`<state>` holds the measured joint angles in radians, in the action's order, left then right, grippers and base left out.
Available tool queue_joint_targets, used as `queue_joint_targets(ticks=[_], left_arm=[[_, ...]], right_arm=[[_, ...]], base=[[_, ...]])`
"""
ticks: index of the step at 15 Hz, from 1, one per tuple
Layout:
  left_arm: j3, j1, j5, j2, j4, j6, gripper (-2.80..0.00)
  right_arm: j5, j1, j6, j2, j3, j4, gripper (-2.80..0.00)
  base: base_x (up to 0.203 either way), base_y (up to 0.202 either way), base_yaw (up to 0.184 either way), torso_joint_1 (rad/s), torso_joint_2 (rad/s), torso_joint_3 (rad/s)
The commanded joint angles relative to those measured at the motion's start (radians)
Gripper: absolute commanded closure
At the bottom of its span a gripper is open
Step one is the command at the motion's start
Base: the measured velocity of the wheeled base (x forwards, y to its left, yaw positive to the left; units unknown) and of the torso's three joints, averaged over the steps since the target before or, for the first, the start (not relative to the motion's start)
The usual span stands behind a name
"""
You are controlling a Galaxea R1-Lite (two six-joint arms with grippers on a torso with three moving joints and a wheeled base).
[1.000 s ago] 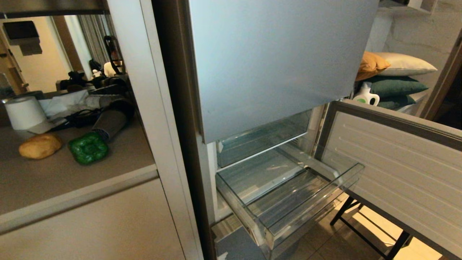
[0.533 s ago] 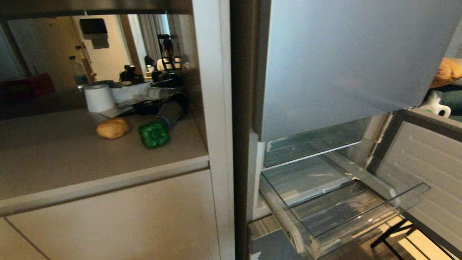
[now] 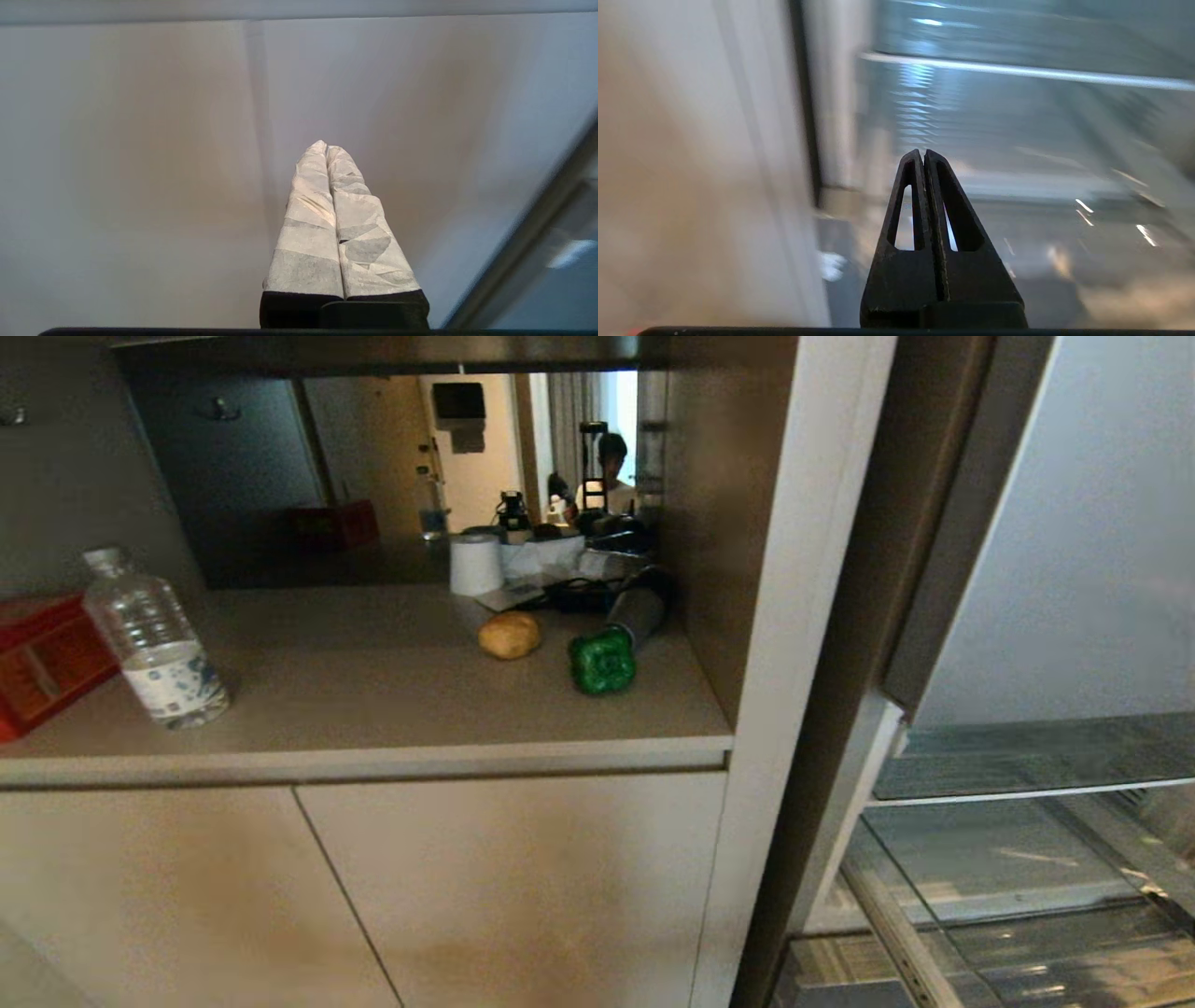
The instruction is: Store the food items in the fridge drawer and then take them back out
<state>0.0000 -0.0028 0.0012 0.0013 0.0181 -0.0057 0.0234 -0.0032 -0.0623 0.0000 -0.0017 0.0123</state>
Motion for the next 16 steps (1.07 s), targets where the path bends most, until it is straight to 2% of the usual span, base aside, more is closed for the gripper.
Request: queue_joint_targets(ticks=[1,3,8,11,12,14,16], left_arm=[[0.006,0.0,0.0,0.0,0.0,0.0,0.0],[0.006,0.0,0.0,0.0,0.0,0.0,0.0],[0.006,0.0,0.0,0.0,0.0,0.0,0.0],[0.006,0.0,0.0,0.0,0.0,0.0,0.0],[0.006,0.0,0.0,0.0,0.0,0.0,0.0],[0.006,0.0,0.0,0.0,0.0,0.0,0.0],[0.006,0.0,0.0,0.0,0.0,0.0,0.0]], right_arm=[[0.001,0.0,-0.001,0.002,0.0,0.0,0.0],[0.001,0.0,-0.001,0.002,0.0,0.0,0.0],[0.003,0.0,-0.004,0.002,0.0,0.0,0.0],[0.015,0.0,-0.079,0.002,-0.007,-0.014,0.0],[0.029,0.0,-0.101,0.002,-0.041,-0.023,0.0],[0.108,0.0,-0.107,0.053,-0.153,-0.011,0.0],[0.203,0.0,-0.079,0.218,-0.269,-0.007,0.0]], base=[[-0.001,-0.01,0.167,0.006,-0.01,0.006],[-0.001,-0.008,0.119,0.002,0.0,0.002],[0.0,0.0,0.0,0.0,0.0,0.0],[0.0,0.0,0.0,0.0,0.0,0.0],[0.0,0.0,0.0,0.0,0.0,0.0],[0.0,0.0,0.0,0.0,0.0,0.0],[0.0,0.0,0.0,0.0,0.0,0.0]])
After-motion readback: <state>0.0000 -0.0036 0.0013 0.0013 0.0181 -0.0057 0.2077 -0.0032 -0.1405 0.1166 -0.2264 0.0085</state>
